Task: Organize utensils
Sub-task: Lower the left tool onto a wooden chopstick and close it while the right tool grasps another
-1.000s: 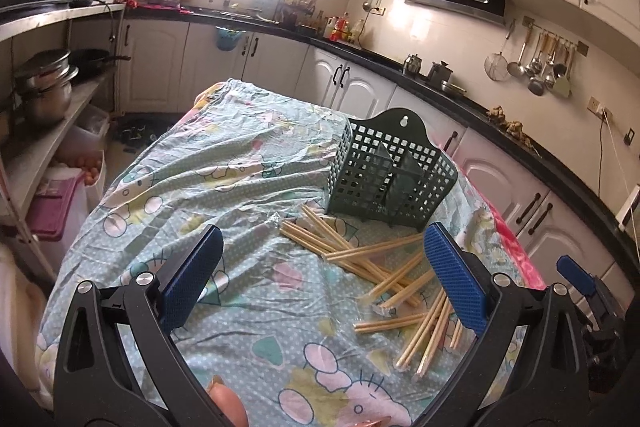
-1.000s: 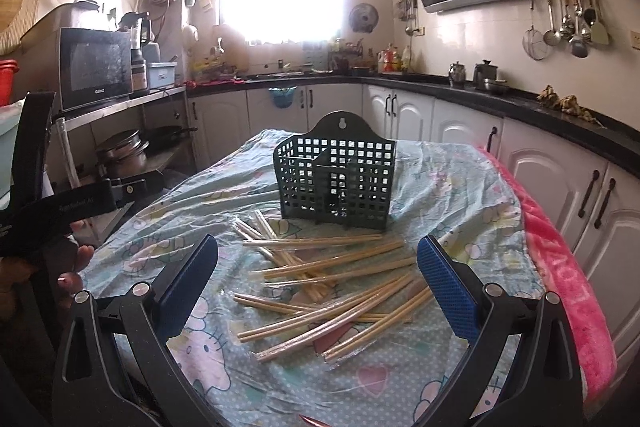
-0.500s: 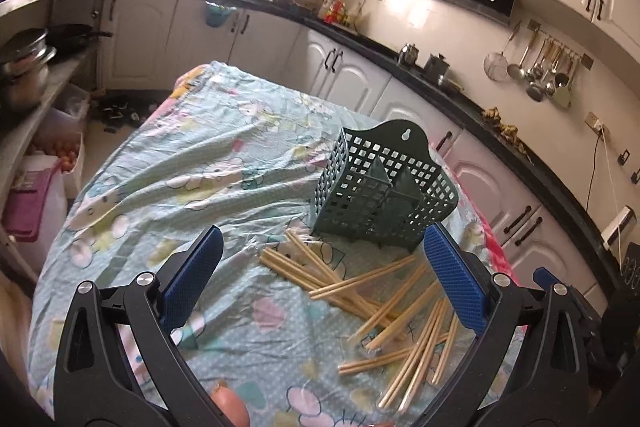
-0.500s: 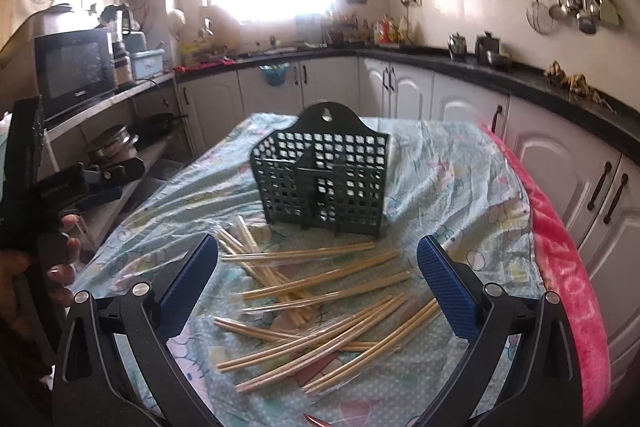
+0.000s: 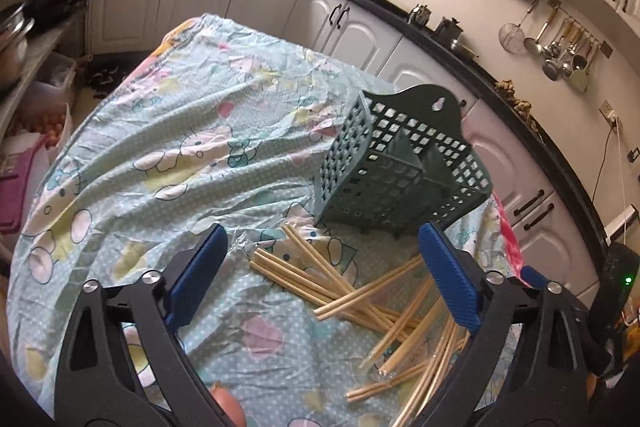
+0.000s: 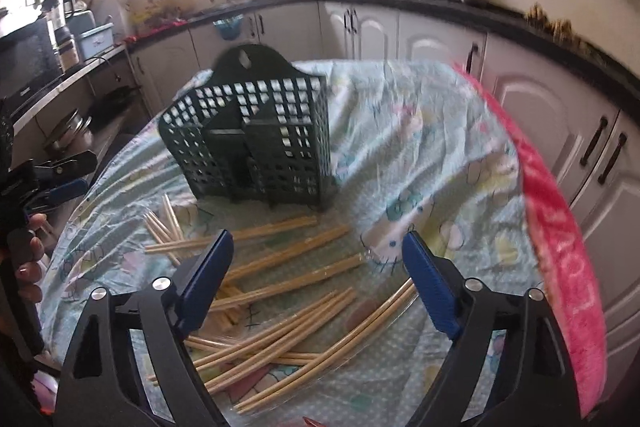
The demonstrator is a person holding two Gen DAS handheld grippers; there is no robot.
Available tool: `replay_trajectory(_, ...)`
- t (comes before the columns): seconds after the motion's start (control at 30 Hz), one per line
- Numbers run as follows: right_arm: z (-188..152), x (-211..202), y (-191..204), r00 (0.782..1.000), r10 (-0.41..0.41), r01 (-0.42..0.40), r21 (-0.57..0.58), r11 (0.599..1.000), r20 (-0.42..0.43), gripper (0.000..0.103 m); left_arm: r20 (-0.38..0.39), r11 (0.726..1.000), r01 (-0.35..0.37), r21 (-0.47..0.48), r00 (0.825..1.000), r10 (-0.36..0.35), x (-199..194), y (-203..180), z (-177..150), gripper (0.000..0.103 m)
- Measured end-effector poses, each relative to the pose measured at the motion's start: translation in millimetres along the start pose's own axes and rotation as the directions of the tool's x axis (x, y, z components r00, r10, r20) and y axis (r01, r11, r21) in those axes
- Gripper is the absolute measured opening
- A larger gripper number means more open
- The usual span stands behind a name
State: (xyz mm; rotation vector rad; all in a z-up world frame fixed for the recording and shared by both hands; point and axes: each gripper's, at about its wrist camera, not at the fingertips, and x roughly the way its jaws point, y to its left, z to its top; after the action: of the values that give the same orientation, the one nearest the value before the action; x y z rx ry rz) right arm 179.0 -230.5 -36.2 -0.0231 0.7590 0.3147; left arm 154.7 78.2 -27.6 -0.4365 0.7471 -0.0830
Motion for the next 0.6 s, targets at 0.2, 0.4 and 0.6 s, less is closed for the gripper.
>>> replay_trajectory(0.2, -6, 34, -14, 0.994, 0.019, -0.015, 0.036, 0.999, -0.109, 0.056, -0.059, 1.000, 0.012, -0.016, 0.998, -0.013, 22, 12, 3, 0.070)
replay_trajectory(0.4, -8, 55, -23, 0.985, 0.031, -0.021, 0.056, 0.998, -0.168, 0.047, -0.121, 0.998, 0.042, -0.042, 0.992, -0.047, 45, 21, 5, 0.062)
replay_trajectory(0.6, -6, 71, -34, 0.979, 0.039, -0.022, 0.089, 0.996, -0.198, 0.047, -0.154, 0.996, 0.064, -0.062, 0.985, -0.072, 60, 25, 9, 0.058)
